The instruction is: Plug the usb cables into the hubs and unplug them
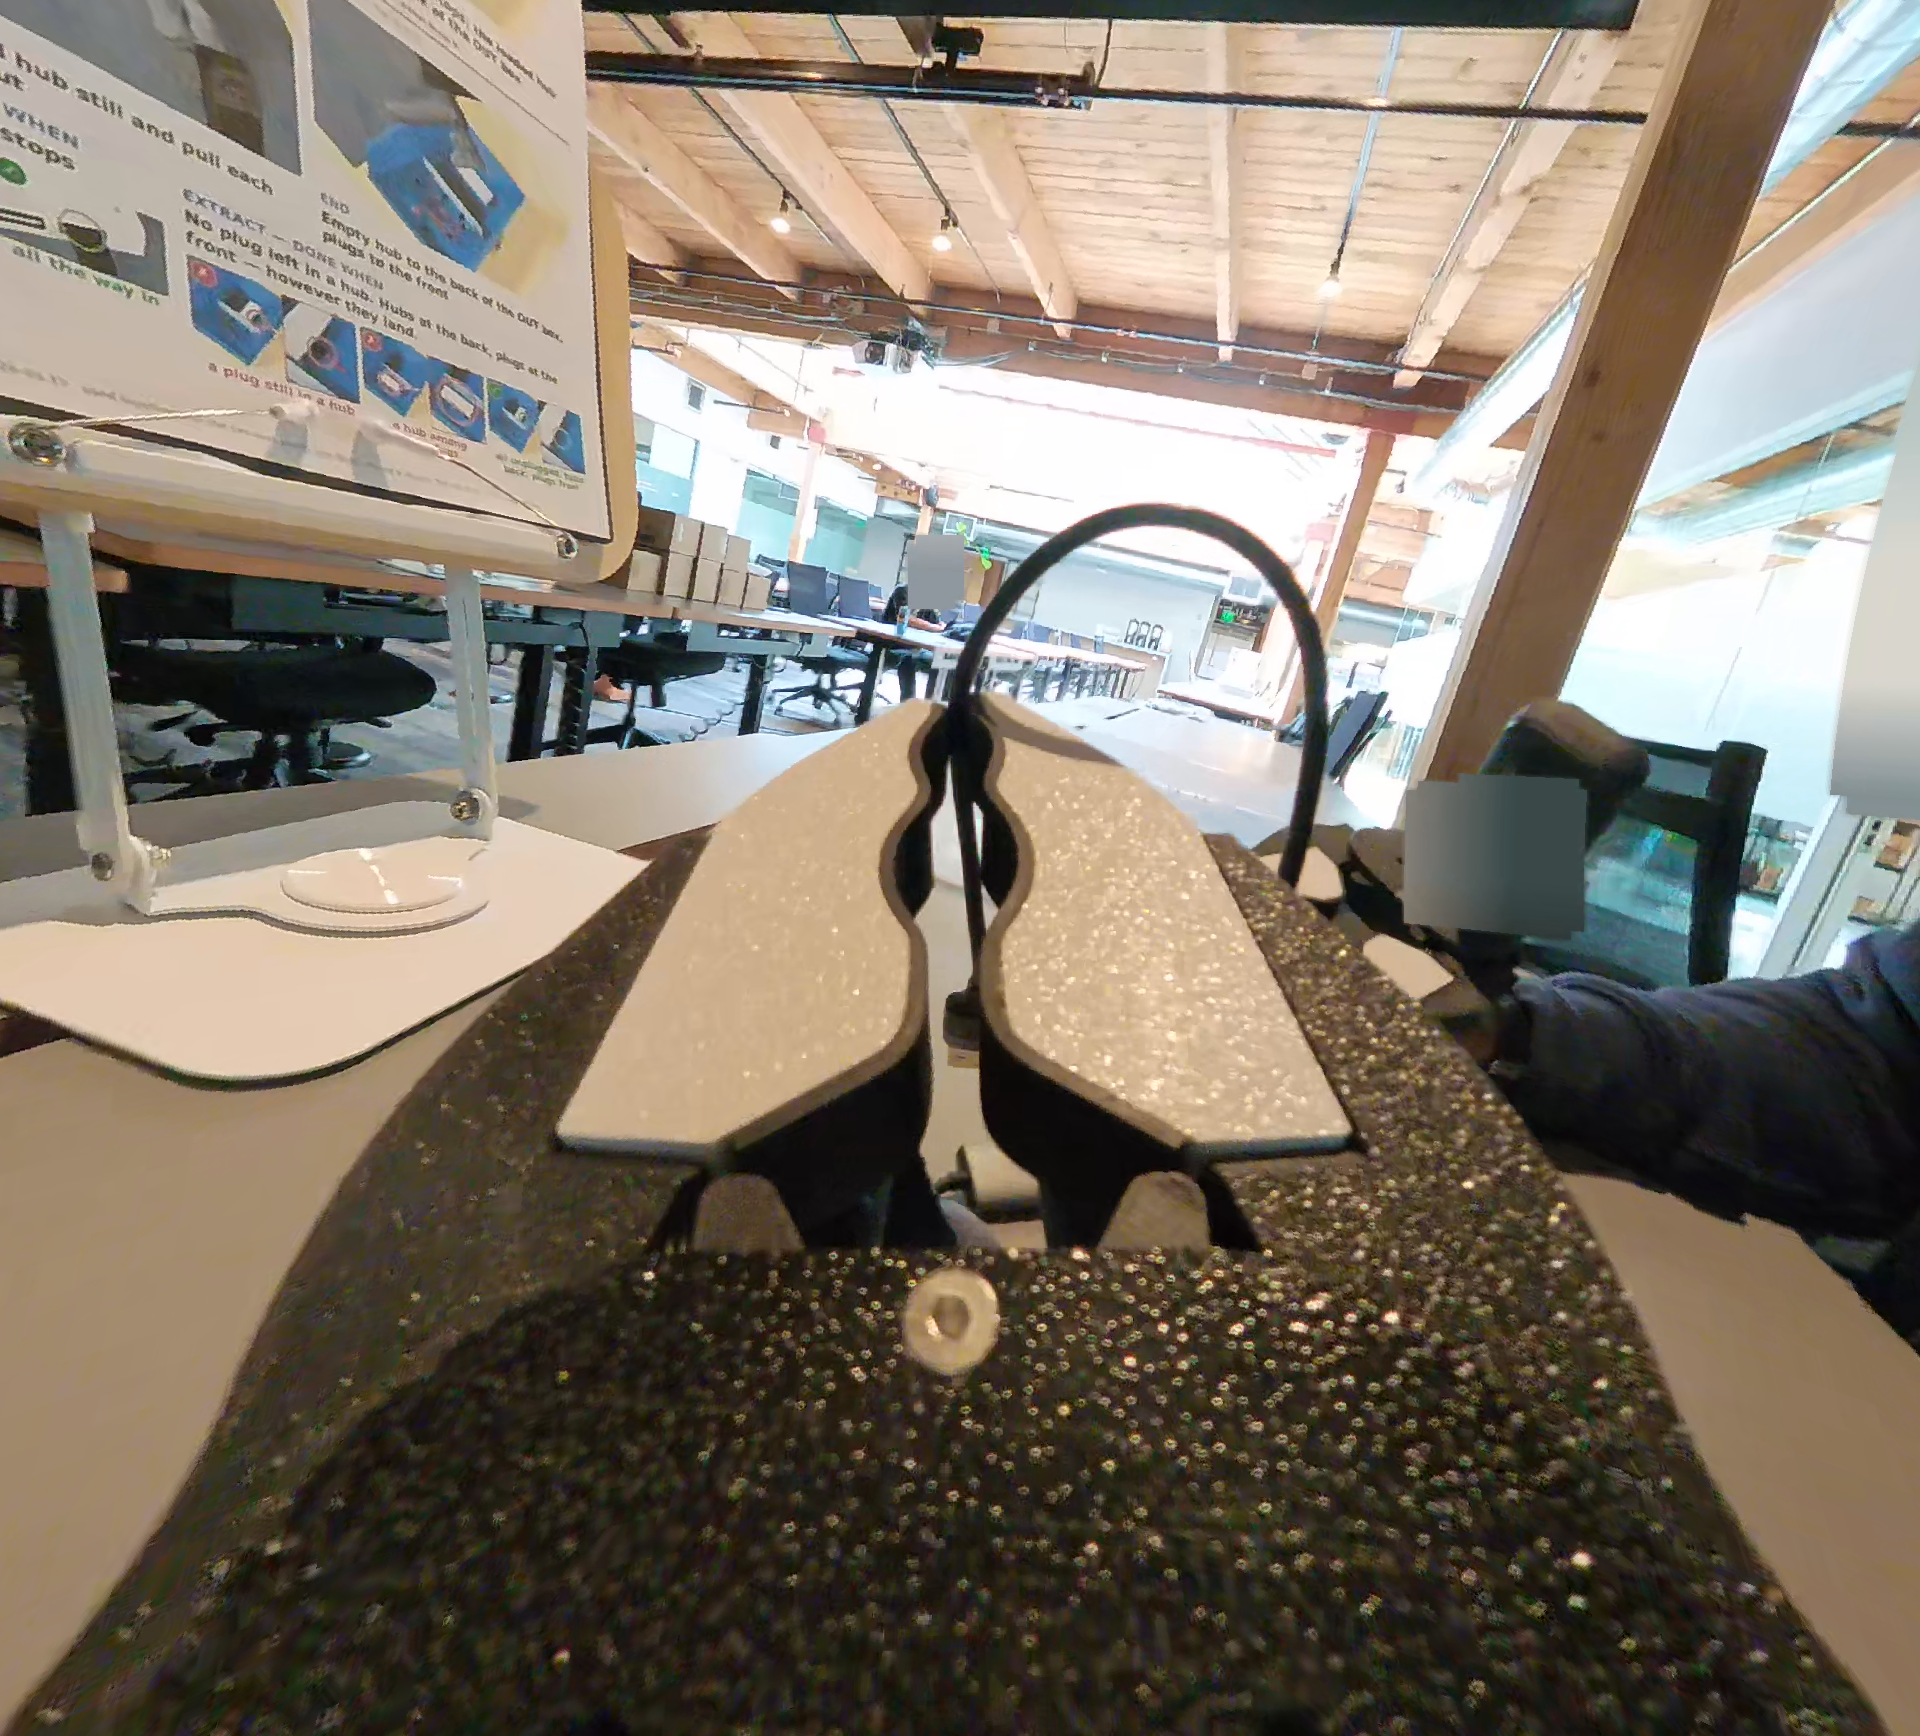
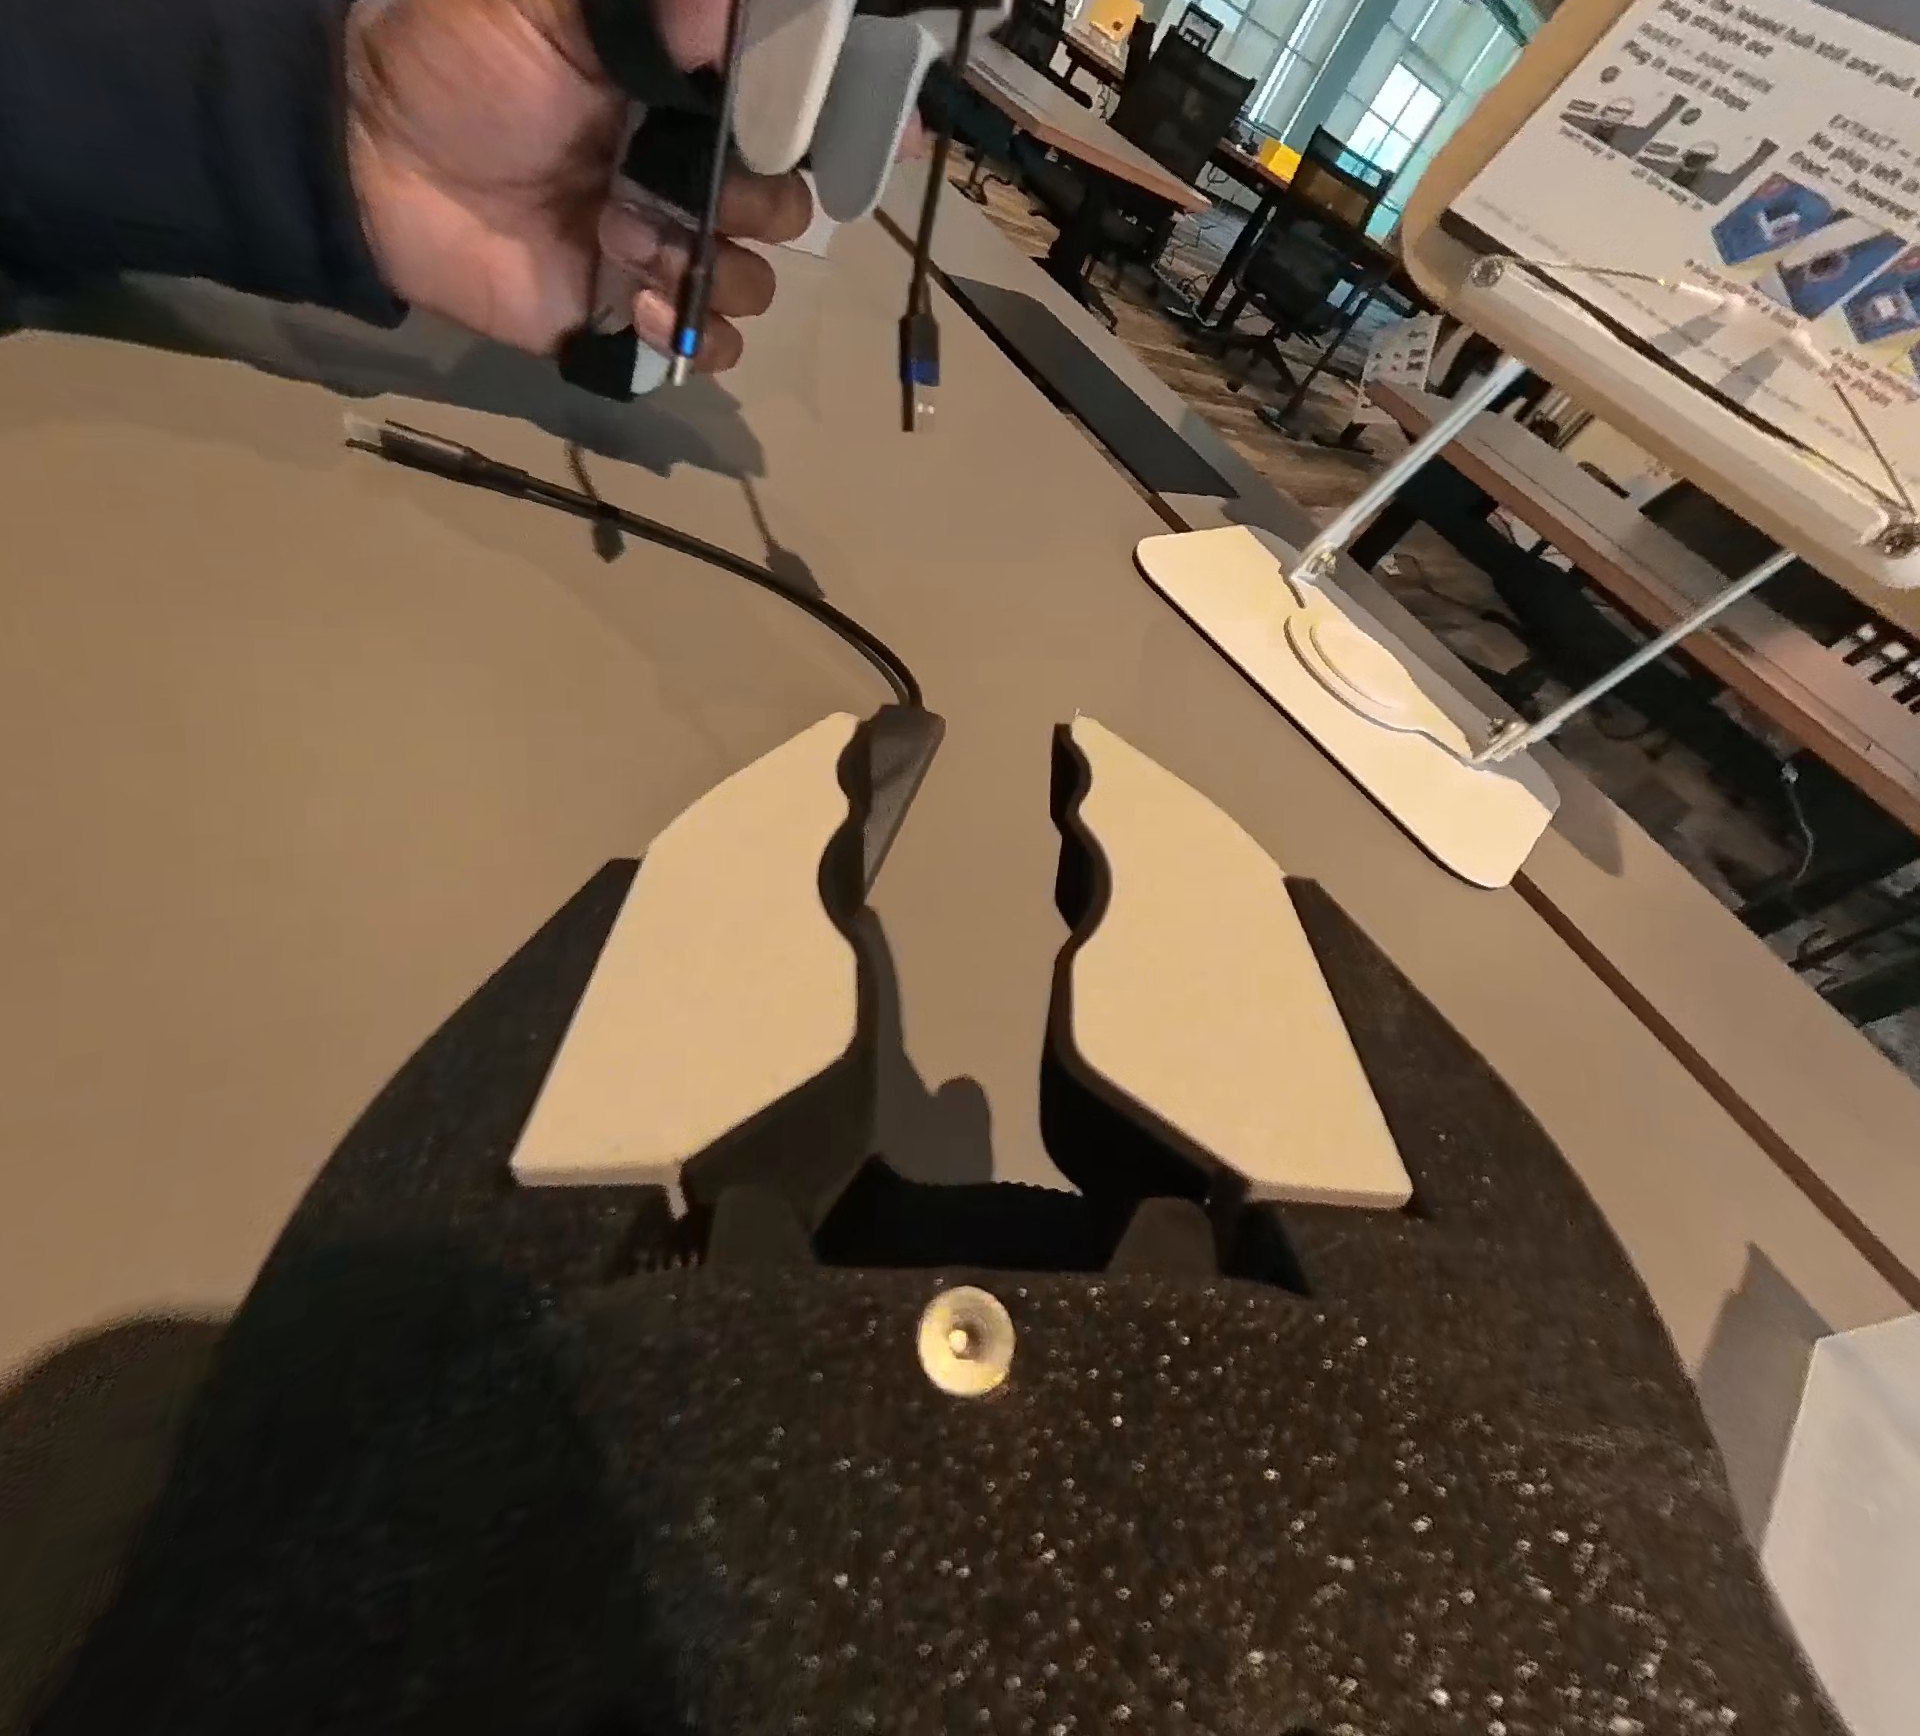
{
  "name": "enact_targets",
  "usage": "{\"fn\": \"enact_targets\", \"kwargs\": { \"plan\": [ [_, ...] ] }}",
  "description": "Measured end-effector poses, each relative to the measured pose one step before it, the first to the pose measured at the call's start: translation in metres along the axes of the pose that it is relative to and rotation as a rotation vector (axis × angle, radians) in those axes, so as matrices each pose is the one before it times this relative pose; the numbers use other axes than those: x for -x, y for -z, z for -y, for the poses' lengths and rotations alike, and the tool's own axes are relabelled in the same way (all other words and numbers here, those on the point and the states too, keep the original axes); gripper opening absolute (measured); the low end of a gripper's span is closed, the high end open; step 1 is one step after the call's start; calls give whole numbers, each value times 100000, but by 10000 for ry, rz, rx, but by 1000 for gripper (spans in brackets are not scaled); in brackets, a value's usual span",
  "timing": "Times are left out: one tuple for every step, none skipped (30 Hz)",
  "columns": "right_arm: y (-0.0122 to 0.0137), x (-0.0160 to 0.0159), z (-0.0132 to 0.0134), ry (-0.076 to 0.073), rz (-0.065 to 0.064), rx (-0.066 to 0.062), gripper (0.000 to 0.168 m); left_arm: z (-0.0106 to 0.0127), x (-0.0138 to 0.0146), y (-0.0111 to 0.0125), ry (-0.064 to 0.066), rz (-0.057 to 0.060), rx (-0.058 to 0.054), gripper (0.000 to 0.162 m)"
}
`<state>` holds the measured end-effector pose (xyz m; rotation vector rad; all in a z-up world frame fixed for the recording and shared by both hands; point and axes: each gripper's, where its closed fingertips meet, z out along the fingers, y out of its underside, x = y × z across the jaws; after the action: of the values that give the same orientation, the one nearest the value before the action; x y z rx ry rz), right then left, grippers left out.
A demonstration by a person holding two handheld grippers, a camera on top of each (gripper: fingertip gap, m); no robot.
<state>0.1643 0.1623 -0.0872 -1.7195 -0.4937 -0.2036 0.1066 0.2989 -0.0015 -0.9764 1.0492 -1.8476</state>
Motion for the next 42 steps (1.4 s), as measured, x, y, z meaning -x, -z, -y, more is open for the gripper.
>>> {"fn": "enact_targets", "kwargs": {
  "plan": [
    [18, 153, 201, 128, 4, -57, 33, 20, -277, -201, 184, -104, -99, 3],
    [19, 126, 211, 123, -11, -47, 33, -42, -197, -237, 157, -9, -62, 3],
    [3, 144, 188, 123, -12, -32, 33, -98, -273, -256, 121, -51, -29, 3],
    [-10, 145, 157, 127, -11, -17, 33, -113, -413, -275, 100, -141, -6, 3],
    [-22, 147, 75, 123, 1, 13, 33, -137, -464, -288, 79, -173, 20, 3],
    [-33, 189, -7, 127, 40, 58, 33, -195, -418, -277, 47, -138, 61, 3],
    [-49, 198, -133, 154, 65, 103, 33, -220, -296, -256, -12, -50, 76, 3],
    [-33, 148, -245, 196, 54, 150, 33, -220, -285, -202, -25, -59, 81, 3],
    [-35, 111, -360, 230, 57, 198, 33, -203, -235, -153, 9, -65, 73, 3],
    [-8, 44, -470, 235, 52, 244, 33, -171, -107, -91, 21, -7, 47, 3],
    [-10, -20, -525, 198, 34, 260, 33, -155, -29, -42, 20, 10, 46, 3],
    [5, -46, -490, 128, 32, 221, 33, -162, 37, -10, 23, 22, 76, 3],
    [21, -4, -375, 35, 84, 149, 32, -160, 179, 13, 3, 95, 87, 3],
    [35, 101, -214, -38, 141, 70, 30, -120, 237, 37, 1, 125, 86, 3],
    [55, 241, 26, -42, 195, -42, 26, -126, 244, 49, 26, 111, 87, 3],
    [60, 369, 207, 5, 226, -115, 22, -117, 250, 57, 43, 101, 76, 3],
    [24, 373, 211, 72, 170, -72, 20, -112, 251, 68, 59, 88, 74, 3],
    [-43, 303, 90, 139, 100, 40, 19, -120, 247, 73, 53, 89, 73, 3],
    [-109, 254, -92, 163, 74, 149, 19, -131, 238, 61, 43, 78, 71, 3],
    [-186, 127, -289, 83, 35, 240, 19, -122, 237, 64, 40, 78, 65, 3],
    [-260, 90, -419, -62, 72, 284, 20, -133, 239, 65, 45, 77, 60, 3],
    [-306, 94, -369, -167, 124, 223, 20, -115, 209, 60, 41, 65, 52, 3],
    [-232, 61, -137, -120, 100, 104, 20, -100, 221, 63, 44, 68, 38, 3],
    [-148, -105, 124, -53, -22, 0, 20, -57, 183, 47, 44, 54, 16, 3],
    [-124, -140, 300, -44, -50, -56, 19, -59, 152, 62, 44, 42, 17, 3],
    [-169, -49, 377, -11, 5, -51, 17, -51, 140, 49, 40, 43, 28, 3],
    [-269, 47, 284, 66, 67, 26, 15, -54, 155, 43, 32, 49, 37, 3],
    [-404, 66, 46, 155, 84, 189, 13, -60, 152, 55, 24, 61, 37, 3],
    [-494, -15, -243, 204, 57, 351, 10, -46, 157, 52, 18, 55, 29, 3],
    [-512, -86, -377, 191, 41, 406, 8, -32, 132, 63, 20, 42, 20, 3],
    [-450, -91, -342, 126, 65, 352, 6, -18, 113, 60, 25, 24, 13, 3],
    [-386, -89, -266, 8, 101, 266, 5, -24, 123, 60, 45, 17, 26, 3],
    [-365, -22, -276, -136, 184, 223, 3, -30, 128, 55, 64, 13, 36, 3],
    [-323, 30, -315, -261, 261, 198, 0, 3, 153, 77, 60, 25, 20, 3],
    [-201, -73, -77, -353, 213, 4, 0, 29, 157, 92, 58, 35, 2, 3],
    [-125, -101, 18, -409, 190, -74, 0, 49, 148, 94, 63, 21, 1, 3],
    [-72, -45, -3, -389, 197, -73, 0, 46, 150, 92, 64, 14, 7, 3],
    [-14, -20, -12, -321, 185, -89, 0, 68, 150, 102, 61, 21, -1, 3],
    [3, -10, -24, -264, 155, -80, 0, 81, 124, 102, 65, 3, -17, 3],
    [21, -40, -52, -188, 105, -23, 0, 100, 102, 86, 77, -19, -34, 3],
    [7, -36, -32, -109, 63, 4, 0, 109, 69, 81, 94, -32, -56, 3],
    [7, 2, 7, -48, 38, -4, 0, 107, 37, 57, 105, -53, -64, 3]
  ]
}}
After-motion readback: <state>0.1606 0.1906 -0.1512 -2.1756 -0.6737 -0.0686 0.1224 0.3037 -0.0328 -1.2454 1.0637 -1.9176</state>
